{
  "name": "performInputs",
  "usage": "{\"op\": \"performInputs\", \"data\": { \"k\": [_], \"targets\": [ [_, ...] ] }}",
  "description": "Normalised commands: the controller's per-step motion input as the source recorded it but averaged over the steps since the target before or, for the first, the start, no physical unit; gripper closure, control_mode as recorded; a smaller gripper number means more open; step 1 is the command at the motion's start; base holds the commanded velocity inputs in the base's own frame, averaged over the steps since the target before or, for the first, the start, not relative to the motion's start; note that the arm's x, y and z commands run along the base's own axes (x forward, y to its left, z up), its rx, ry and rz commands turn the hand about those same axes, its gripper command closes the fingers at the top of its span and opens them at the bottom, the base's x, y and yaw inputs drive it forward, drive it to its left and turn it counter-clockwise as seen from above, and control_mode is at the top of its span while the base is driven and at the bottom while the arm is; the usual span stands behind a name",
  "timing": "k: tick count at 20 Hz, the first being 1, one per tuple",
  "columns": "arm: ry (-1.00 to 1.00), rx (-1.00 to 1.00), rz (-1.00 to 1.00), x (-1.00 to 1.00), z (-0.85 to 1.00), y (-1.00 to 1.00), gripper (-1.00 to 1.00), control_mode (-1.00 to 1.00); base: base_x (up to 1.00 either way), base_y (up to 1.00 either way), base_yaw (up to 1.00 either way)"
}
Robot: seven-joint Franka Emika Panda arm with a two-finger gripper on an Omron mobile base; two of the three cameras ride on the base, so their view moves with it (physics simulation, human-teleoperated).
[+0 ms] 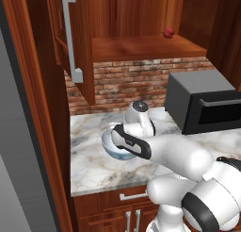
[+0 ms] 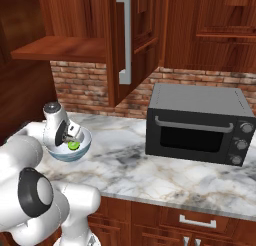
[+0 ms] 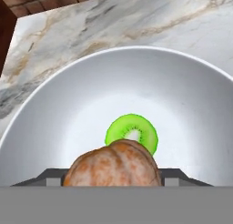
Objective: Open the cabinet. Pick the tangerine and kiwi from the cabinet and place them into the bowl. Then close the cabinet.
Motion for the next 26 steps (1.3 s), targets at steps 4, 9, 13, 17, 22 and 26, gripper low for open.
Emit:
{"op": "performInputs", "data": {
  "k": [4,9,13,17,22,26],
  "targets": [
    [0.00,0.00,0.00,0.00,0.05,0.00,-1.00,-1.00,0.00,0.00,0.00],
    [0.00,0.00,0.00,0.00,0.32,0.00,-1.00,-1.00,0.00,0.00,0.00],
    [-0.08,0.00,0.00,-0.15,0.74,0.00,-1.00,-1.00,0.00,0.00,0.00],
    [-0.20,0.00,0.00,-0.57,0.93,0.00,-1.00,-1.00,0.00,0.00,0.00],
    [-0.31,0.00,0.00,-0.92,0.95,-0.04,-1.00,-1.00,0.00,0.00,0.00],
    [-0.38,0.00,0.00,-0.85,1.00,0.00,-1.00,-1.00,0.00,0.00,0.00]
  ]
}}
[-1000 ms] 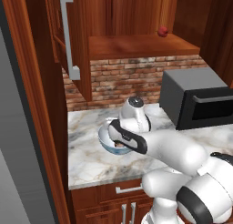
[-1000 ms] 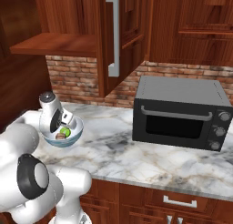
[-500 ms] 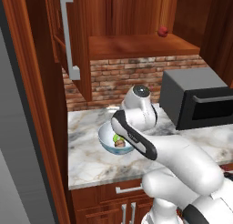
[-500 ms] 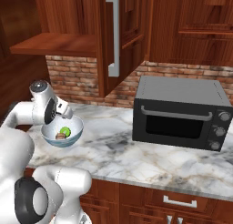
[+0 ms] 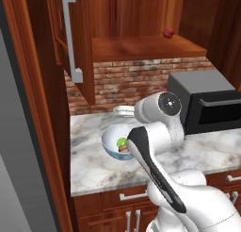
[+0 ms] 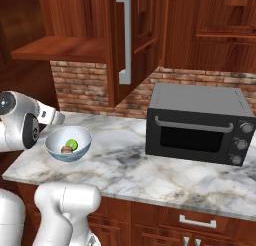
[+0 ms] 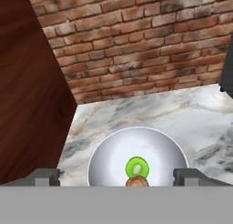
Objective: Open the cabinet. Pick the tangerine and kiwi from the cabinet and place them into the bowl. Then close the cabinet.
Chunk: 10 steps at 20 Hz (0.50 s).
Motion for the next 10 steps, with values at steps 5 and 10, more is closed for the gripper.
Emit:
{"op": "performInputs", "data": {
  "k": [5,10],
  "targets": [
    [-0.45,0.00,0.00,-0.94,1.00,0.00,-1.00,-1.00,0.00,0.00,0.00],
    [-0.46,0.00,0.02,-0.99,1.00,-0.01,-1.00,-1.00,0.00,0.00,0.00]
  ]
}}
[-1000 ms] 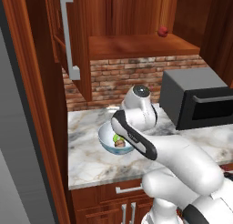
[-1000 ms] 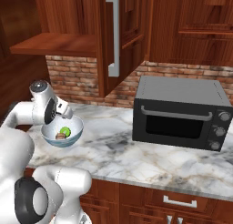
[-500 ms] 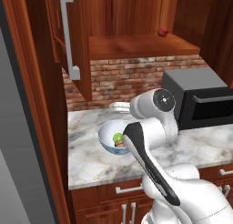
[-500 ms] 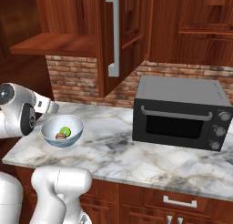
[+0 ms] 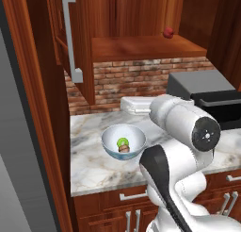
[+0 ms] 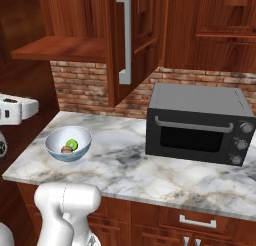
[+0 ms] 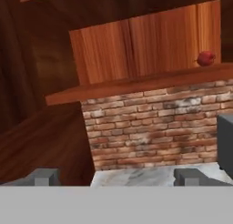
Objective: Open the cabinet. Pick the tangerine and kiwi from the cabinet and place them into the bowl. Then close the cabinet.
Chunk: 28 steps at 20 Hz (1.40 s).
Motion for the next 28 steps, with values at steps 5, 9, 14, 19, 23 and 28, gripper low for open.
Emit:
{"op": "performInputs", "data": {
  "k": [5,9,14,19,23,28],
  "targets": [
    [-0.44,0.00,0.04,-0.91,1.00,-0.02,-1.00,-1.00,0.00,0.00,0.00],
    [-0.31,0.00,0.06,-0.78,0.78,0.00,-1.00,-1.00,0.00,0.00,0.00],
    [-0.20,0.00,0.07,-0.57,0.42,0.00,-1.00,-1.00,0.00,0.00,0.00],
    [-0.10,-0.01,0.03,-0.06,0.01,0.19,-1.00,-1.00,0.00,0.00,0.00],
    [0.00,-0.04,0.00,0.12,0.00,0.69,-1.00,-1.00,0.00,0.00,0.00],
    [0.00,-0.02,0.00,0.30,0.00,0.57,-1.00,-1.00,0.00,0.00,0.00]
  ]
}}
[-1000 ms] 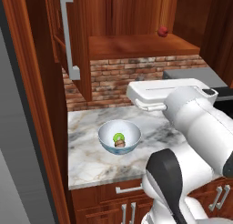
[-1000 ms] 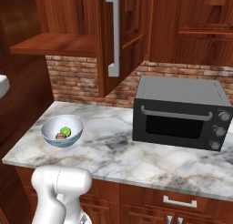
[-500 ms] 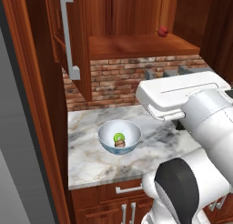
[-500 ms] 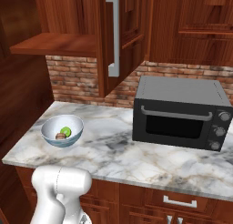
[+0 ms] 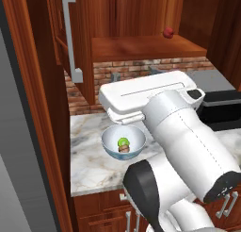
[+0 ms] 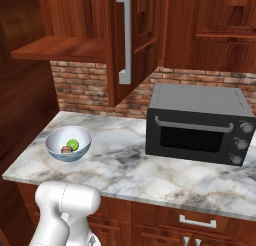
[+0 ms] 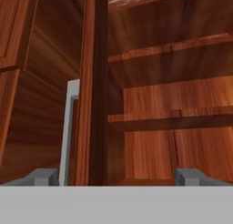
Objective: Open the cabinet. Pick the tangerine and kiwi from the cabinet and place them into the bowl. Then close the cabinet.
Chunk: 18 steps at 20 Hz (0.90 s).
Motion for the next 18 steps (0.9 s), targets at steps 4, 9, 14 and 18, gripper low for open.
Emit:
{"op": "performInputs", "data": {
  "k": [4,9,14,18],
  "targets": [
    [0.00,0.00,0.00,0.57,0.00,0.35,-1.00,-1.00,0.00,0.00,0.00],
    [0.05,0.00,0.03,0.59,0.00,0.17,-1.00,-1.00,0.00,0.00,0.00],
    [0.06,-0.01,0.05,0.26,0.00,0.31,-1.00,-1.00,0.00,0.00,0.00],
    [0.05,-0.04,0.10,0.00,0.00,0.39,-1.00,-1.00,0.00,0.00,0.00]
  ]
}}
